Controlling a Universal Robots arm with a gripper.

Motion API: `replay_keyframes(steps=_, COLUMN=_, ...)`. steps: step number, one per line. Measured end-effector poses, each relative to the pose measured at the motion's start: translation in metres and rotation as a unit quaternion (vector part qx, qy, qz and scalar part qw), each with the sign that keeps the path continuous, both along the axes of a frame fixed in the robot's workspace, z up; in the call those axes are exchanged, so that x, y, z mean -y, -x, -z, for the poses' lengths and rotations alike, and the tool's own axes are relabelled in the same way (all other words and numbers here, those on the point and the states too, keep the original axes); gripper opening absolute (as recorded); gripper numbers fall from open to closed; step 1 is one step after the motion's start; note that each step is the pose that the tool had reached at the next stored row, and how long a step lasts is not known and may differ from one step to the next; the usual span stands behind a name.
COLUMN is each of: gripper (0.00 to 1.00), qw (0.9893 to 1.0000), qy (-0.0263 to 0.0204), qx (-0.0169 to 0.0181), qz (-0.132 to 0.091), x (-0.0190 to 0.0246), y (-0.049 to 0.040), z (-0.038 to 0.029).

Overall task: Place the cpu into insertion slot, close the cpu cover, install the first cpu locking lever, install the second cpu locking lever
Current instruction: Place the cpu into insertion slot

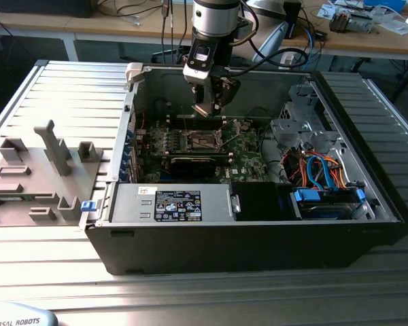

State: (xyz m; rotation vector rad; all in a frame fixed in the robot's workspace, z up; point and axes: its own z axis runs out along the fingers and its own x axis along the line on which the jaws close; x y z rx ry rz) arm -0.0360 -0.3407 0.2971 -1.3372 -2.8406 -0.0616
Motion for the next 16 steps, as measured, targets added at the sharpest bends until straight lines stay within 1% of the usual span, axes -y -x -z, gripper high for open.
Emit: replay_keyframes(steps=16, gripper=0.54, qw=1.0, qy=0.0, qx=0.0, qz=0.004, x=0.0, y=0.0, z=0.0)
